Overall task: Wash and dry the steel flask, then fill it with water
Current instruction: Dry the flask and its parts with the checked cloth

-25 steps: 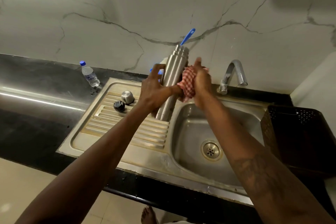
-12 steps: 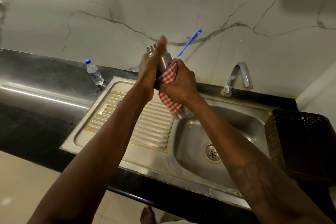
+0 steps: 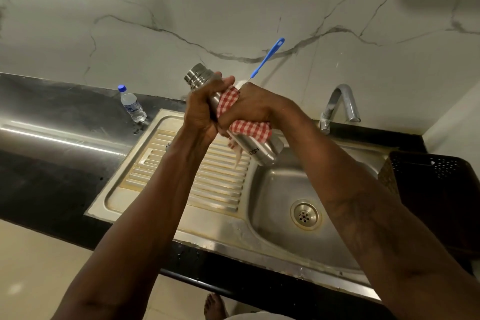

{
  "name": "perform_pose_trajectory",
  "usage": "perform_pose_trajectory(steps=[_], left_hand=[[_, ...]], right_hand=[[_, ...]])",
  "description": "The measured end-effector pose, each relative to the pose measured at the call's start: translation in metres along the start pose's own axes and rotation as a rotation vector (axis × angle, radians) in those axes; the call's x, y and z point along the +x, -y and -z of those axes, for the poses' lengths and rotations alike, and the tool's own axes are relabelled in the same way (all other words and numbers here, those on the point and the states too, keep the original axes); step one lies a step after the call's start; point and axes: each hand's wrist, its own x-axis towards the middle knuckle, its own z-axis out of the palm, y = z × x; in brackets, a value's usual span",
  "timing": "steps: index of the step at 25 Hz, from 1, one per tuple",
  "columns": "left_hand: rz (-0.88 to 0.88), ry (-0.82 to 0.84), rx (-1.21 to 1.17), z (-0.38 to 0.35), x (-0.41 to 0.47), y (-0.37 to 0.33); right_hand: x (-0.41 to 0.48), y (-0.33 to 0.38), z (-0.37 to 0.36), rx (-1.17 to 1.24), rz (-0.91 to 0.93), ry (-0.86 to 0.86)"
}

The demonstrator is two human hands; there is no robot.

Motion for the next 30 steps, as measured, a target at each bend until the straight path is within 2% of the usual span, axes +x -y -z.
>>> perform_pose_trajectory(steps=[5,7,9,11,13,16,18,20,22,23,25,27,30], left_hand=[[-0.059,0.182,-0.187,0.003,-0.002,-0.001],[-0.096,0.205,-0.162,0.002,0.003,-0.003],[-0.098,0.185,-0.164,0.006,0.007,-0.005],[-0.094,0.076,-0.139,0.007,0.013,-0.006],[-0.062,-0.113,-0.066,0.004,0.019,-0.004],[-0.024,-0.457,-0.062,-0.008,0.021,-0.006],[0.024,-0.631,-0.079,-0.005,0.026,-0.007],[0.033,-0.650,-0.101,0.003,0.030,-0.009],[0.043,-0.631,-0.148,0.008,0.030,-0.006],[0.056,-0.609,-0.174,0.009,0.028,-0.001],[0.051,-0.528,-0.217,0.009,0.020,0.009],[0.034,-0.462,-0.248,0.015,0.012,0.016],[0.001,-0.399,-0.329,0.024,0.005,0.026]], right_hand=[[-0.001,-0.033,0.015,0.462,-0.073,0.439],[-0.007,-0.044,0.011,0.608,-0.113,0.465],[-0.009,-0.043,0.010,0.626,-0.091,0.455],[-0.009,-0.037,0.019,0.549,-0.057,0.415],[-0.009,-0.031,0.028,0.345,-0.069,0.309],[-0.015,-0.022,0.018,-0.062,-0.069,-0.026],[-0.019,-0.027,-0.005,-0.174,-0.042,-0.281],[-0.020,-0.037,-0.030,-0.077,0.056,-0.497],[-0.015,-0.045,-0.046,0.300,0.103,-0.708],[-0.013,-0.047,-0.046,0.534,0.066,-0.758],[-0.010,-0.045,-0.040,0.890,-0.073,-0.648],[-0.011,-0.044,-0.032,0.906,-0.133,-0.502],[-0.015,-0.037,-0.026,0.943,-0.142,-0.509]])
